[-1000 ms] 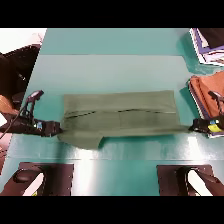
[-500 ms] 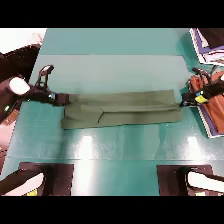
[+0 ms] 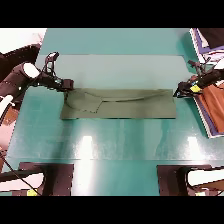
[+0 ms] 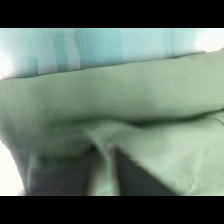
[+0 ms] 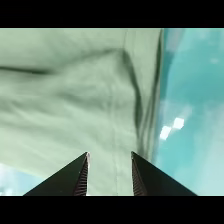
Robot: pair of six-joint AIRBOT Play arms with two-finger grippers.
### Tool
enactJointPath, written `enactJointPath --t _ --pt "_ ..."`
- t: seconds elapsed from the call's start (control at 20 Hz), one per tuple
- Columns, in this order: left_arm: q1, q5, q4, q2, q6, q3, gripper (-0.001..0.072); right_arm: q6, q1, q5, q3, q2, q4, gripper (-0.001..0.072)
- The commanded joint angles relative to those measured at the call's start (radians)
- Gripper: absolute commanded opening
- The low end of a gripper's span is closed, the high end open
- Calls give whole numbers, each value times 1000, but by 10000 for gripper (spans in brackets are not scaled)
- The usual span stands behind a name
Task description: Fold the shirts.
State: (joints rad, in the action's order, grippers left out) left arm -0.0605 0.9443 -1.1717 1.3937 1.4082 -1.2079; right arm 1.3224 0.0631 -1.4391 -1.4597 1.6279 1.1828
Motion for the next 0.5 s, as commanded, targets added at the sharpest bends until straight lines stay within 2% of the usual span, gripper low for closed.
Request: enactJointPath --t 0.0,0.05,0.1,0.15,0.35,0.45 --pt "1 55 0 10 -2 -55 699 -26 84 -48 -11 16 -92 329" --pt "1 61 0 10 -2 -64 635 -26 111 -73 -11 16 -92 330" --pt "1 60 2 10 -2 -67 605 -26 134 -93 -11 16 -92 395" --pt "1 62 2 10 -2 -67 606 -26 153 -111 -10 16 -92 505" --pt "1 120 29 10 3 -67 603 -39 206 -85 97 14 -101 523" --pt "1 124 63 10 9 -67 596 -98 212 -24 195 14 -178 523"
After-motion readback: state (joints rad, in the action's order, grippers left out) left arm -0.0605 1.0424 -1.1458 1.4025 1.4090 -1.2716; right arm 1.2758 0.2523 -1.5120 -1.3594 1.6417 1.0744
